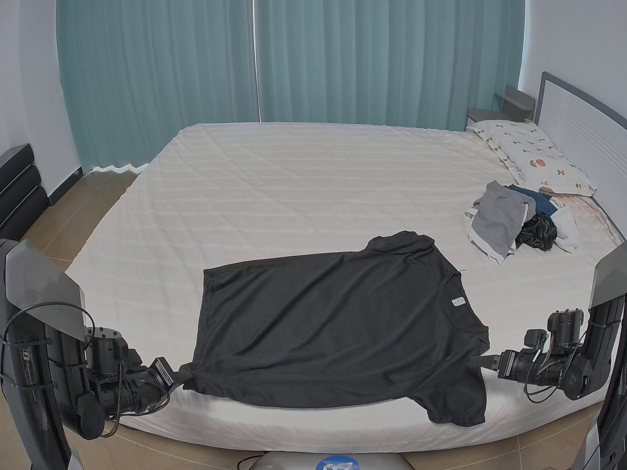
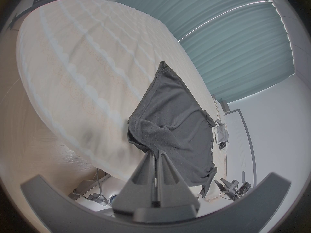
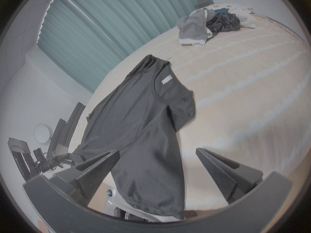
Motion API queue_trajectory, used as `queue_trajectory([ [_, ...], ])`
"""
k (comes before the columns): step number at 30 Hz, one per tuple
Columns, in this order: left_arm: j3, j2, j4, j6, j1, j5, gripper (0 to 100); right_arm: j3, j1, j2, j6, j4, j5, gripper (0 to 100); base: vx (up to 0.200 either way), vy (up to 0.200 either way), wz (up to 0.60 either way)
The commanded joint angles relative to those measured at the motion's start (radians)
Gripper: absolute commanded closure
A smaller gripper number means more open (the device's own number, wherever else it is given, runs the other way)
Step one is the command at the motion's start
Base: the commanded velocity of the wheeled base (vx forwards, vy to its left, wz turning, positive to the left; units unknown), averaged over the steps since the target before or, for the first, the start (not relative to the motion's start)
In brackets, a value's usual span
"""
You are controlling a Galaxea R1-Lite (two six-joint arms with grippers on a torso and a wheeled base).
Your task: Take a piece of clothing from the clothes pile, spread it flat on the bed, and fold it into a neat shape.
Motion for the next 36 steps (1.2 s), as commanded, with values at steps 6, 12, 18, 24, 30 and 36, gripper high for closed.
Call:
queue_trajectory([
  [6,-0.001,0.002,-0.01,0.001,0.0,0.0,100,0.066,0.037,0.058,-0.057,-0.004,0.006,0,0.0,0.0,0.0],
  [12,0.001,0.002,-0.01,0.001,0.0,0.0,100,0.063,0.068,0.077,-0.063,-0.021,-0.011,0,0.0,0.0,0.0],
  [18,-0.001,0.006,-0.01,0.001,0.0,0.001,100,0.059,0.097,0.104,-0.063,-0.024,-0.016,0,0.0,0.0,0.0],
  [24,-0.001,0.006,-0.01,0.001,0.0,0.001,100,0.06,0.108,0.147,-0.065,-0.084,-0.052,0,0.0,0.0,0.0],
  [30,-0.001,0.006,-0.01,0.001,0.0,0.001,100,0.112,0.1,0.167,-0.068,-0.165,-0.057,100,0.0,0.0,0.0],
  [36,-0.001,0.005,-0.01,0.001,0.0,0.003,100,0.163,0.057,0.159,-0.077,-0.205,-0.055,100,0.0,0.0,0.0],
])
